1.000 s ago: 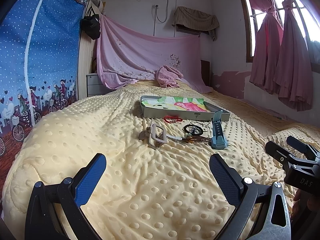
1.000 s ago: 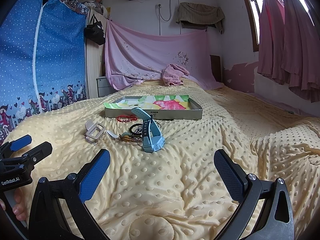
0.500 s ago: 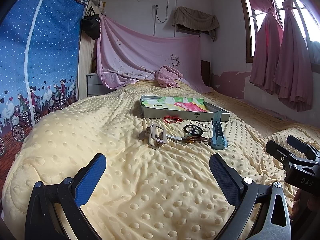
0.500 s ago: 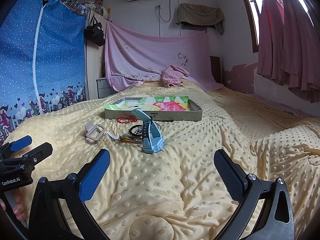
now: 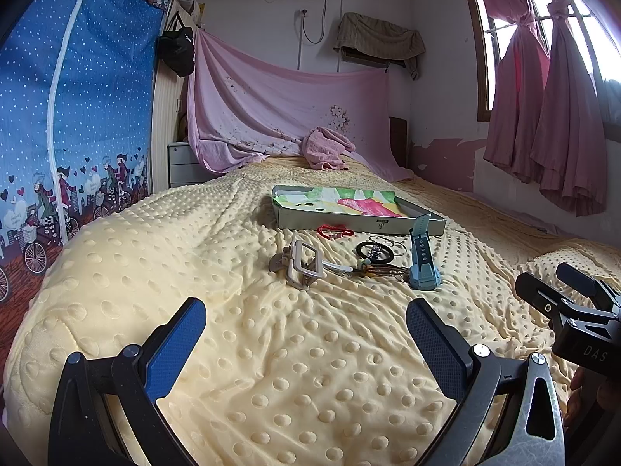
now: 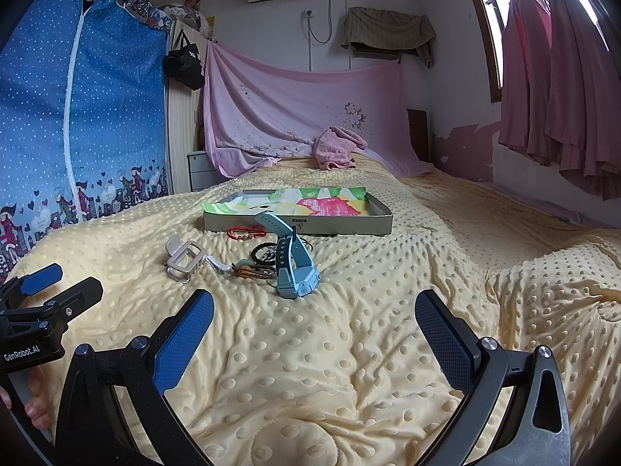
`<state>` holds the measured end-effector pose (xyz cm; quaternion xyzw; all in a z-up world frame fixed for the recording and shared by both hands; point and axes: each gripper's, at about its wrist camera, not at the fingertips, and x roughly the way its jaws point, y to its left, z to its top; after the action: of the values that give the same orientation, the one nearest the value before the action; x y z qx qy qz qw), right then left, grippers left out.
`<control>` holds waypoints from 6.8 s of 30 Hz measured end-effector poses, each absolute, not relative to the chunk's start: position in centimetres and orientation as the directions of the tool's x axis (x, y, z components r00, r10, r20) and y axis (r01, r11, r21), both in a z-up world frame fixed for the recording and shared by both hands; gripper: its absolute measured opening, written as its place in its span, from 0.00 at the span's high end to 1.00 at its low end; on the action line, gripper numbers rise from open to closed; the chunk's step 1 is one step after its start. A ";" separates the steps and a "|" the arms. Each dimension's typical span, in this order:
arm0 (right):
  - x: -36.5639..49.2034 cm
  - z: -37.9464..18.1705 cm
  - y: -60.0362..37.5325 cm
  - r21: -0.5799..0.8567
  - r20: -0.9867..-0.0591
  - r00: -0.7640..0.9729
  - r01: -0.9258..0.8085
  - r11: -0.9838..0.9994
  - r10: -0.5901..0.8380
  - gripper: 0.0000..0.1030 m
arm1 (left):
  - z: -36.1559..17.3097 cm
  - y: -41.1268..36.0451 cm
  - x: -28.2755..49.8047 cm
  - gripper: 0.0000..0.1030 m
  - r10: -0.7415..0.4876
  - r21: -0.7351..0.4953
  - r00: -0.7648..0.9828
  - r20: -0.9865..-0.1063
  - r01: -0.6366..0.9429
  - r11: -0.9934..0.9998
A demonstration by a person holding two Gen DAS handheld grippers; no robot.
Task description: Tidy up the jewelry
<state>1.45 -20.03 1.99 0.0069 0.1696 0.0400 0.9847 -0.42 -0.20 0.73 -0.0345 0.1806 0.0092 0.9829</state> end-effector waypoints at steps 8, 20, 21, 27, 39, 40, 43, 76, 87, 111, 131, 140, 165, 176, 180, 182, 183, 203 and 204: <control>1.4 2.2 -20.0 0.026 -0.333 0.939 -0.078 0.997 0.082 0.01 | 0.7 -0.2 -0.4 0.00 0.006 -0.064 0.935 -0.356 -0.031 0.997; 1.3 2.2 -20.0 0.026 -0.330 0.940 -0.078 0.997 0.082 0.01 | 0.7 -0.2 -0.4 0.00 0.004 -0.066 0.935 -0.356 -0.030 0.997; 1.4 2.1 -20.0 0.026 -0.331 0.940 -0.077 0.997 0.082 0.01 | 0.7 -0.2 -0.4 0.00 0.006 -0.066 0.935 -0.355 -0.031 0.997; 1.3 2.1 -20.0 0.026 -0.331 0.940 -0.077 0.997 0.081 0.01 | 0.7 -0.2 -0.4 0.00 0.005 -0.066 0.935 -0.356 -0.030 0.997; 1.3 2.2 -19.9 0.023 -0.331 0.940 -0.075 0.997 0.078 0.01 | 0.7 -0.2 -0.4 0.00 0.003 -0.071 0.935 -0.355 -0.030 0.997; 1.3 2.2 -19.9 0.023 -0.331 0.940 -0.075 0.997 0.078 0.01 | 0.7 -0.2 -0.4 0.00 0.002 -0.073 0.935 -0.355 -0.030 0.997; 1.3 2.2 -20.0 0.023 -0.330 0.941 -0.074 0.997 0.077 0.01 | 0.7 -0.3 -0.3 0.00 0.004 -0.080 0.935 -0.354 -0.035 0.996; 16.4 0.6 -19.1 0.137 -0.497 0.825 -0.233 0.963 0.270 0.20 | -1.2 2.4 15.6 0.34 -0.083 -0.251 0.838 -0.539 -0.065 0.966; 19.1 -2.4 -18.3 0.173 -0.608 0.738 -0.237 0.956 0.293 0.50 | -2.2 2.9 16.5 0.78 -0.151 -0.312 0.824 -0.546 -0.033 0.950; 18.5 -2.9 -20.0 0.284 -0.580 0.734 -0.226 0.932 0.355 0.64 | -1.1 0.6 13.7 0.83 -0.155 -0.252 0.862 -0.482 0.033 0.967; 27.3 2.3 -21.3 0.315 -0.425 0.835 -0.224 0.922 0.348 0.64 | 3.5 0.0 23.0 0.83 -0.161 -0.313 0.919 -0.359 0.044 0.949; 35.4 0.3 -18.6 0.301 -0.537 0.774 -0.197 0.933 0.336 0.64 | 2.3 0.6 30.8 0.83 -0.177 -0.343 0.876 -0.449 0.014 0.939; 26.4 1.4 -21.5 0.248 -0.421 0.870 -0.163 0.955 0.258 0.16 | 1.3 0.1 23.9 0.08 -0.098 -0.279 0.899 -0.426 -0.027 0.960; 18.3 3.6 -21.3 0.164 -0.328 0.918 -0.179 0.970 0.224 0.01 | 2.0 0.6 16.1 0.00 -0.056 -0.211 0.946 -0.318 -0.013 0.978; 16.3 3.6 -21.2 0.156 -0.336 0.918 -0.167 0.974 0.211 0.01 | 2.0 0.8 14.2 0.00 -0.043 -0.189 0.949 -0.312 -0.017 0.982; 15.1 3.7 -21.0 0.143 -0.331 0.922 -0.163 0.976 0.202 0.01 | 1.9 0.8 13.1 0.00 -0.033 -0.177 0.950 -0.311 -0.024 0.984; 14.5 3.7 -21.1 0.140 -0.328 0.923 -0.164 0.977 0.202 0.01 | 1.8 0.9 12.6 0.00 -0.029 -0.172 0.950 -0.310 -0.026 0.985; 10.4 3.8 -20.3 0.062 -0.341 0.924 -0.160 0.985 0.172 0.01 | 0.8 1.5 9.5 0.00 -0.017 -0.155 0.941 -0.337 -0.037 0.987; 10.9 3.6 -20.2 0.061 -0.362 0.916 -0.161 0.985 0.172 0.01 | 0.7 1.6 9.9 0.00 -0.020 -0.158 0.936 -0.353 -0.038 0.987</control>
<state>10.94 -20.25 3.61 0.0147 0.1861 0.0853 0.9787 9.90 1.59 0.75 -0.0815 0.1795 0.0046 0.9804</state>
